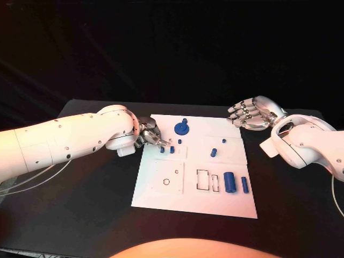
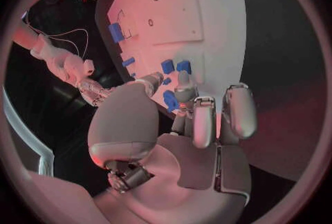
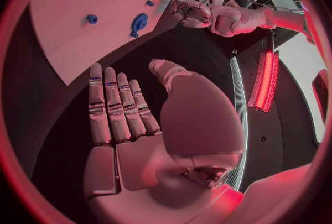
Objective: Assemble the parts on the task board
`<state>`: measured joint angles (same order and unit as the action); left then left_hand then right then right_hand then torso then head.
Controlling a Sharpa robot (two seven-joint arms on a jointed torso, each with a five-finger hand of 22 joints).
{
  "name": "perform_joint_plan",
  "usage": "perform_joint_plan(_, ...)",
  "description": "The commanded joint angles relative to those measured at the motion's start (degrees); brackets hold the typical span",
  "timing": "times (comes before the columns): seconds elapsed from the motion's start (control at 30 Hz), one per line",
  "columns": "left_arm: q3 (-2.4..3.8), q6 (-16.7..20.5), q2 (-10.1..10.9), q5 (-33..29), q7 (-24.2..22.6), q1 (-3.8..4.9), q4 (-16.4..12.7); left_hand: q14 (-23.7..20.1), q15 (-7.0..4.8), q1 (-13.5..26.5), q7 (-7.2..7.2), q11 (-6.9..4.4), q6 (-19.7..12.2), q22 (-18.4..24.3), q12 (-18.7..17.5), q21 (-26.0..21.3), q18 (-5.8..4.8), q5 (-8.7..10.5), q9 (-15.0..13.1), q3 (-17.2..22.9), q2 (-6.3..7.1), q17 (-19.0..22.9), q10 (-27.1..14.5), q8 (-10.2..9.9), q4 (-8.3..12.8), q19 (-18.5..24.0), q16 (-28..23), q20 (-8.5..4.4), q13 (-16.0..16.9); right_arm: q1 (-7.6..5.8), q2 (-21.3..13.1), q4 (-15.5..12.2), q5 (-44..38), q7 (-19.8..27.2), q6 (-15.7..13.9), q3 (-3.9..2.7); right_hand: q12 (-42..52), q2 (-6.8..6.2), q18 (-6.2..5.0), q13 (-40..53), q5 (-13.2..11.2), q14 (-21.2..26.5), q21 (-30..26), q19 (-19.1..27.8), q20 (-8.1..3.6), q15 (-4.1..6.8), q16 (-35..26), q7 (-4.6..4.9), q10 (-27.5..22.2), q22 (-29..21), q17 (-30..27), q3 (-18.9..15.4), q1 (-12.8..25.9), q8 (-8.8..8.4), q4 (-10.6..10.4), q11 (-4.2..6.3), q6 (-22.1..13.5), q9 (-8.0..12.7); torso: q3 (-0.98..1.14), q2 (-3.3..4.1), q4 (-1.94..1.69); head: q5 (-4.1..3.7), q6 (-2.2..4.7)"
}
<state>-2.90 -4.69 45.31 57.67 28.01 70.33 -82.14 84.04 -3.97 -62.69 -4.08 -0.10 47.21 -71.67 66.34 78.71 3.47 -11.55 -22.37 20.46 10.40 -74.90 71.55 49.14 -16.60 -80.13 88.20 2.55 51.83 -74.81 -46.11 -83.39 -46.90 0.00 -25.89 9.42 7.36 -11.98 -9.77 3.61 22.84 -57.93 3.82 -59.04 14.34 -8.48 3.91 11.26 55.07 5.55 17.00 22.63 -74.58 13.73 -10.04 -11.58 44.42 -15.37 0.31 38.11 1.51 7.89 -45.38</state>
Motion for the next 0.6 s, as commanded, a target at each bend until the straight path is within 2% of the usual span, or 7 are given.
perform_joint_plan(0.03,-0.01,0.01,-0.06,1.39,-0.23,-0.14,0.18,4.83,0.49,-0.06,0.08,-0.04,0.18,-0.05,-0.18,-0.1,0.73,0.21,0.06,-0.39,-0.15,-11.29,-0.08,-0.22,-0.11,-0.02,-0.22,0.31,-0.05,0.08,0.02,-0.01,-0.19,0.78,0.67,-0.01,-0.21,0.53,-0.69,-0.01,0.38,-0.31,0.0,-0.42,0.05,-0.17,-0.17,3.88,0.46,-0.05,-0.05,0.08,0.2,-0.17,0.32,0.03,0.39,0.05,0.0,0.02,0.01,-0.02,-0.03)
perform_joint_plan(0.17,-0.03,-0.32,-0.09,1.76,-0.13,-0.27,0.35,4.83,0.49,-0.06,0.1,-0.04,0.23,-0.04,-0.14,-0.11,0.74,0.19,0.05,-0.43,-0.18,-11.28,-0.04,-0.2,-0.09,-0.02,-0.23,0.31,0.01,0.11,-0.02,0.01,-0.19,0.78,0.66,-0.01,-0.21,0.53,-0.69,-0.01,0.38,-0.31,0.0,-0.42,0.05,-0.17,-0.17,3.88,0.46,-0.05,-0.05,0.08,0.2,-0.17,0.32,0.03,0.39,0.05,-0.04,0.02,0.04,-0.05,-0.06)
perform_joint_plan(0.6,-0.23,-1.53,-0.58,1.81,0.02,-0.6,0.65,4.86,0.32,-1.86,0.42,-0.3,0.6,-0.12,-0.09,-0.09,0.74,-0.09,0.04,-0.33,-0.58,-11.36,0.07,0.11,0.32,-0.1,-0.19,0.22,-0.12,0.16,-0.01,0.03,-0.19,0.78,0.74,-0.01,-0.21,0.53,-0.69,-0.01,0.38,-0.31,0.0,-0.42,0.05,-0.17,-0.17,3.88,0.46,-0.05,-0.05,0.08,0.2,-0.17,0.32,0.03,0.39,0.05,0.01,0.02,0.07,-0.05,-0.15)
